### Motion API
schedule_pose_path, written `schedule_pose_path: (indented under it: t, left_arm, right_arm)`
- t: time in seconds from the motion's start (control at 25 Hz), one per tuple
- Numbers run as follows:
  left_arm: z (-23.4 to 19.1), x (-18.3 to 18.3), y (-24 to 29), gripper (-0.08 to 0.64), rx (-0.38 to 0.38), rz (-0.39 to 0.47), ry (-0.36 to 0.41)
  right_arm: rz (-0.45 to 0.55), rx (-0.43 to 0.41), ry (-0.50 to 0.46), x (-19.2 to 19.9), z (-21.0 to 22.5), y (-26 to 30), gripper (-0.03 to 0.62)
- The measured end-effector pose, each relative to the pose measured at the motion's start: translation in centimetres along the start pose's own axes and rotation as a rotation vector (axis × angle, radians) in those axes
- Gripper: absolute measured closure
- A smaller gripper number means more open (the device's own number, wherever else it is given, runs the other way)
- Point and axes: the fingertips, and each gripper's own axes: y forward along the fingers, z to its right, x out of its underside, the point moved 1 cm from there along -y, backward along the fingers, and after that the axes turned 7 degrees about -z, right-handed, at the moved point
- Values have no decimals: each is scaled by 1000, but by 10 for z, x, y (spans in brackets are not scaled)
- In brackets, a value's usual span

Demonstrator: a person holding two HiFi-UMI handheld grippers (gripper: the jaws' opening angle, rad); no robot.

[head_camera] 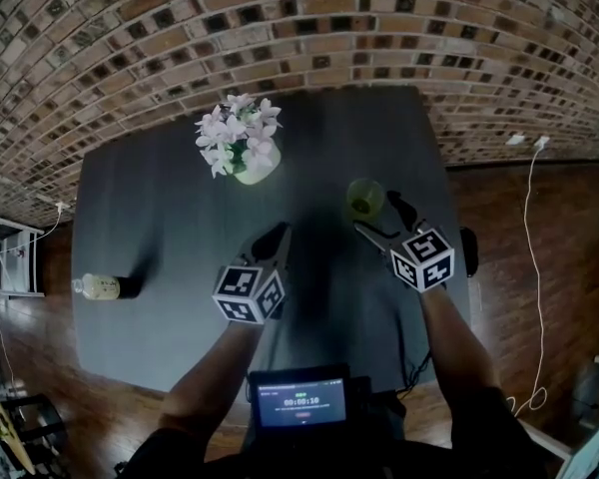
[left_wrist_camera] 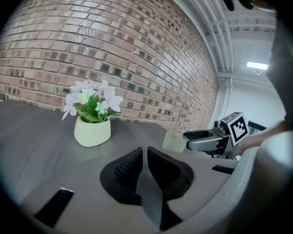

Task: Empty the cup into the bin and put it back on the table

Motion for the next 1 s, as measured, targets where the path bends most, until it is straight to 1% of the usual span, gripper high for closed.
schedule_pose_path:
  t: [0.32,0.6,0.72,0.8,1.0]
  left_arm:
    - [1,11,3,531,2,7,15]
    - [1,12,4,531,14,16,35]
    - [0,14,5,531,12,16,37]
    - [1,15,5,531,13,16,37]
    - [-1,16,6,531,19,19,36]
  right_arm:
    - [43,25,-29,8,8,17,191]
    - [86,6,-63,7,6,27,190]
    - [107,3,-57,5,7,31,190]
    - [115,-8,-50,5,7,33,138]
    - [142,-23,-57,-2,6,36,138]
